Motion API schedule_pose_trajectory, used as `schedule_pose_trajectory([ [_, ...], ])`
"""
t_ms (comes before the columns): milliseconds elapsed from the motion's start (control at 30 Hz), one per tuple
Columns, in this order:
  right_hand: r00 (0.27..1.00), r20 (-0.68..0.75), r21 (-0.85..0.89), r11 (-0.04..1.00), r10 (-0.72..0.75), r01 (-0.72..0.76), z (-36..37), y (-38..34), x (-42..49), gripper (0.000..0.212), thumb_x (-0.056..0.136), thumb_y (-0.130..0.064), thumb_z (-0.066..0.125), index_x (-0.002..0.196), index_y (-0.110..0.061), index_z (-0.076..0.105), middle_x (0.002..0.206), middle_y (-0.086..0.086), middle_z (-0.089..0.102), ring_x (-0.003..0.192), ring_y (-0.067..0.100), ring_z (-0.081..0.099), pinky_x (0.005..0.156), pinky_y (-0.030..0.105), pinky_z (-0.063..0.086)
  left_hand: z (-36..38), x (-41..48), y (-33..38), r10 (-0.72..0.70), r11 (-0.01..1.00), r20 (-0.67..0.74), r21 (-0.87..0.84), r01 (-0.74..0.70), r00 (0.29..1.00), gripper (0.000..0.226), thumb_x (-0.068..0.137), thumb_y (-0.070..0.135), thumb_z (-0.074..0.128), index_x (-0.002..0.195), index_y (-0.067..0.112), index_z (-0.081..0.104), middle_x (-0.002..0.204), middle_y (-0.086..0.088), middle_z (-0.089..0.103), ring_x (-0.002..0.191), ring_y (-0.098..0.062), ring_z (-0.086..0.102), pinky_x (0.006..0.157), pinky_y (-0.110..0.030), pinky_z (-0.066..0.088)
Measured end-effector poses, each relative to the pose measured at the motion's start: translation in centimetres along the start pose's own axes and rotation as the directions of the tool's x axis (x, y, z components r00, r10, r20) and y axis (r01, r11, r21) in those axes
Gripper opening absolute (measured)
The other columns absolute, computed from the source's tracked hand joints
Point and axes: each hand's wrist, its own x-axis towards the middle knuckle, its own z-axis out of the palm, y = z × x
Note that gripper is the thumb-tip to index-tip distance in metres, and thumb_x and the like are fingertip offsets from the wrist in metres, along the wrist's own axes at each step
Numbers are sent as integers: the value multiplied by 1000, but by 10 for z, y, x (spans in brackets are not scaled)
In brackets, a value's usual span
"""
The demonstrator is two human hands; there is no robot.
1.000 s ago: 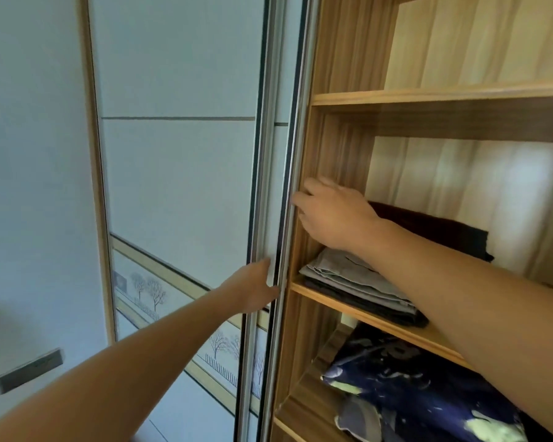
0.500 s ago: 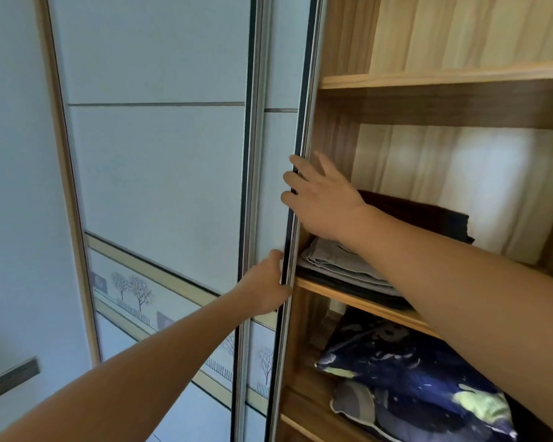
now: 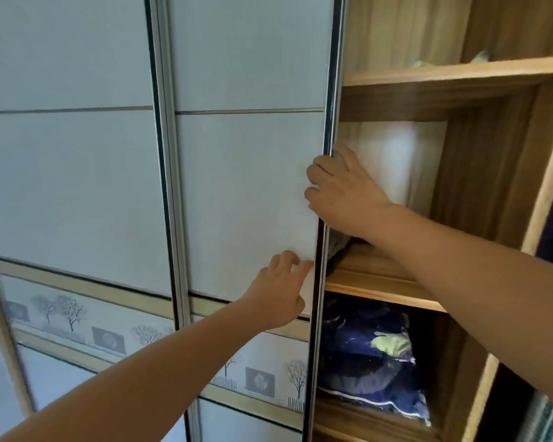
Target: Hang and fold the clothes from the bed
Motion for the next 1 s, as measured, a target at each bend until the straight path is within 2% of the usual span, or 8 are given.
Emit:
schedule_pose_trajectory([
  [67, 998, 54, -102, 995, 12, -7, -5, 19, -24, 10, 79, -11, 72, 71, -12, 66, 91, 11, 58, 95, 32, 51, 103, 58, 39, 5, 6, 15, 129, 981, -40, 148, -121, 991, 71, 84, 21, 61, 151, 21, 36, 149, -14, 30, 136, -35, 29, 107, -50, 38],
  [133, 992, 112, -131, 990, 63, -49, -13, 35, -46, 6, 77, -12, 72, 81, -11, 68, 95, 12, 58, 97, 33, 52, 98, 57, 42, 7, 11, 30, 221, 943, -53, 266, -199, 974, 71, 82, 22, 63, 149, 22, 40, 156, -19, 22, 145, -39, 17, 115, -58, 26],
  [233, 959, 196, -150, 973, 206, -178, -29, 59, -77, 47, 78, -19, 74, 122, -13, 59, 130, 20, 49, 127, 41, 43, 104, 64, 36, 11, 21, 49, 271, 874, 30, 411, -259, 962, 75, 90, 23, 57, 156, 29, 21, 164, -17, -15, 151, -35, -20, 118, -66, -1],
  [333, 898, 306, -187, 945, 317, -270, -47, 82, -104, 90, 85, -35, 72, 158, -22, 20, 162, 21, 12, 152, 42, 4, 117, 68, 15, 18, 32, 66, 346, 811, 27, 494, -313, 938, 84, 88, 23, 61, 157, 34, 14, 160, -15, -34, 148, -29, -31, 107, -79, 1],
  [467, 837, 406, -241, 926, 367, -290, -53, 108, -141, 104, 89, -33, 71, 160, -22, -4, 165, 23, -10, 153, 46, -8, 122, 62, 6, 27, 46, 103, 395, 779, -5, 532, -332, 919, 93, 86, 15, 60, 158, 39, 5, 157, -10, -42, 148, -25, -33, 100, -84, 0],
  [600, 776, 468, -271, 904, 423, -330, -51, 122, -170, 111, 94, -25, 66, 155, -24, -26, 162, 29, -19, 151, 50, -11, 124, 58, 1, 37, 59, 147, 406, 769, -11, 545, -335, 914, 92, 90, 23, 57, 158, 37, -3, 154, -11, -46, 146, -27, -35, 97, -86, -3],
  [800, 704, 518, -279, 875, 485, -397, -53, 134, -198, 110, 95, -38, 65, 156, -23, -25, 158, 33, -29, 148, 53, -17, 123, 59, 0, 44, 71, 190, 426, 770, -12, 530, -356, 904, 94, 88, 31, 60, 159, 34, -2, 153, -15, -45, 145, -30, -37, 96, -86, 0],
  [1000, 685, 522, -295, 861, 508, -414, -59, 138, -213, 98, 100, -46, 54, 158, -19, -20, 158, 35, -22, 149, 55, -7, 124, 58, 0, 46, 76, 215, 424, 771, 15, 518, -370, 906, 97, 88, 36, 63, 159, 33, -2, 152, -14, -47, 145, -29, -38, 96, -87, -2],
])
